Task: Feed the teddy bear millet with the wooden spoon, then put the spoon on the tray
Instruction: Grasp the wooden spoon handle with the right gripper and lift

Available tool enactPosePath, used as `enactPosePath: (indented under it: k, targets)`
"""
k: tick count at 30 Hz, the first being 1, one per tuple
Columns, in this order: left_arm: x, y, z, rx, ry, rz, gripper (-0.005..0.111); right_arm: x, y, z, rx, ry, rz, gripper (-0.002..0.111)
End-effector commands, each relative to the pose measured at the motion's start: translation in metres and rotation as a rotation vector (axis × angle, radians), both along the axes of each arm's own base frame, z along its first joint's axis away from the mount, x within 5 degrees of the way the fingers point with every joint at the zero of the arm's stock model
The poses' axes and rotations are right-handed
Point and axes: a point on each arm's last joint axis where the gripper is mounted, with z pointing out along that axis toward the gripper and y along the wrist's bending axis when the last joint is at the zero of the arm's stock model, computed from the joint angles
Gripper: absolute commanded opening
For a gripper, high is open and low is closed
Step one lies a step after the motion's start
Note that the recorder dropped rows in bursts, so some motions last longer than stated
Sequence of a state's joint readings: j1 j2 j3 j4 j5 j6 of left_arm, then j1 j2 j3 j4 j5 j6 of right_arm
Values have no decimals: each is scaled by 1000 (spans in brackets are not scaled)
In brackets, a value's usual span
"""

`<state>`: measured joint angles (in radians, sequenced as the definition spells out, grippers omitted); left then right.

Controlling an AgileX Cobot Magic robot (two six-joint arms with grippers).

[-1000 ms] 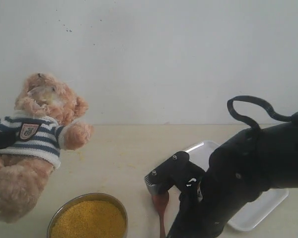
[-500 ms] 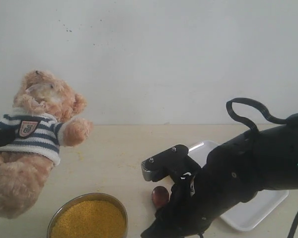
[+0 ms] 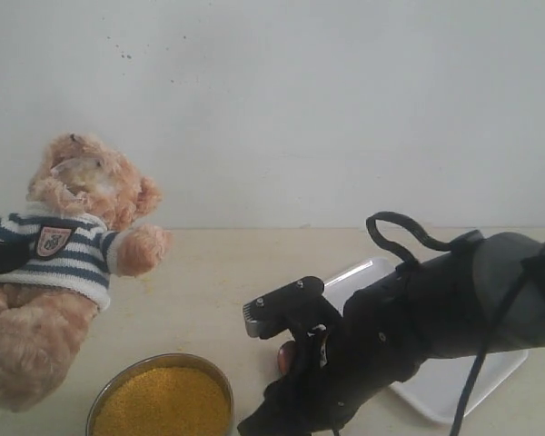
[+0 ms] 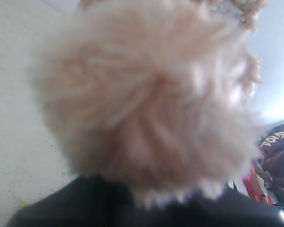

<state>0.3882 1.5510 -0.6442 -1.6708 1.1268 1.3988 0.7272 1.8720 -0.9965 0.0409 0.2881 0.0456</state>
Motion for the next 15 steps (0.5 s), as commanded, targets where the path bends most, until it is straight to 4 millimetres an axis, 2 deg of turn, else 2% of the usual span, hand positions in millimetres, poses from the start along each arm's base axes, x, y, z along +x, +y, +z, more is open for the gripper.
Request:
enactPosePath:
  k: [1,4,6,12,15]
  targets:
    - [-2,-2,3,-16,-19,-8,4,1,2,-14,-34,25,11,51]
    - [-2,-2,3,-16,-19,-8,4,2,2,-20,-43,34,10,46]
    - [-2,-2,3,-16,-19,-8,4,3,3,-24,-42,28,14,35]
    - [-1,-2,3,-18,-20,-7,4,3,2,-27,-49,28,17,32]
    - [-1,-2,3,-18,-20,-7,4,2,2,-27,-59,39,18,9]
